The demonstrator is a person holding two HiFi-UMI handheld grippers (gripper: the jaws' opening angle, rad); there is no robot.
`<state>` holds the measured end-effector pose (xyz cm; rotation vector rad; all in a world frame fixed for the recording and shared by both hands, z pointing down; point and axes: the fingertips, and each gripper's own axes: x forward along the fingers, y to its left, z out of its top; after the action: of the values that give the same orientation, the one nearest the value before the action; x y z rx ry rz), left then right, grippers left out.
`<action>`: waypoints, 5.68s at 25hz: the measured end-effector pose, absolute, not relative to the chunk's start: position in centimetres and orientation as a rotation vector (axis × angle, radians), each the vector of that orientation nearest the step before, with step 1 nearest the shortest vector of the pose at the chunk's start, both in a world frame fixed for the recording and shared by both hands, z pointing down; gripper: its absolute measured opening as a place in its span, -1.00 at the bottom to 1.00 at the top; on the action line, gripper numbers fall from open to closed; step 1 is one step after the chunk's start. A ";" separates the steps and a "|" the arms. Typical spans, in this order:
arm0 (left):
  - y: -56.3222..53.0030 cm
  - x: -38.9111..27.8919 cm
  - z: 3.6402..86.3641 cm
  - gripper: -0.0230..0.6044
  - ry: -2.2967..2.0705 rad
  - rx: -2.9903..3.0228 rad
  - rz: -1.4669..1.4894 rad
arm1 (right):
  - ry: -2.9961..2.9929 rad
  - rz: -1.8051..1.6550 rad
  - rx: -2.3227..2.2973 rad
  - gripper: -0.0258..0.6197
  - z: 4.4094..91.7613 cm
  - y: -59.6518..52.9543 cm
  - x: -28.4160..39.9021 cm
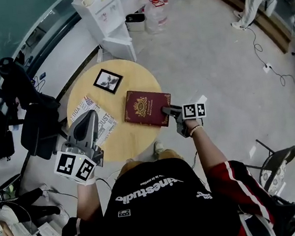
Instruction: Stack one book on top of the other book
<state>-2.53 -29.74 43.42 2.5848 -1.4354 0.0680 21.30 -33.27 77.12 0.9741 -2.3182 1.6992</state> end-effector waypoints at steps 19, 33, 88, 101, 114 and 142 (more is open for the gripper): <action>-27.6 -14.3 41.0 -0.88 -1.610 2.516 -0.069 | -2.310 1.672 1.103 -0.17 71.4 -33.6 20.2; -23.9 -25.4 41.4 -0.88 -1.745 2.430 -0.121 | -2.388 1.580 1.013 -0.17 67.3 -35.0 9.1; -17.5 -40.8 44.1 -0.88 -1.804 2.339 -0.074 | -2.265 1.823 1.172 -0.14 74.8 -33.6 -10.2; -17.4 -40.6 43.9 -0.88 -1.816 2.315 -0.082 | -2.208 1.660 1.218 -0.14 76.1 -33.4 -9.5; -17.5 -38.5 42.9 -0.88 -1.827 2.329 -0.124 | -2.253 1.440 1.184 -0.12 73.6 -34.7 -6.6; -14.4 -33.7 42.7 -0.88 -2.080 2.095 -0.154 | -2.222 1.044 0.667 -0.09 75.6 -38.5 -9.3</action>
<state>-33.70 -14.42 42.65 2.0954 -2.0795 -0.1535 -9.27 -38.50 75.61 0.6668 -2.2219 1.0436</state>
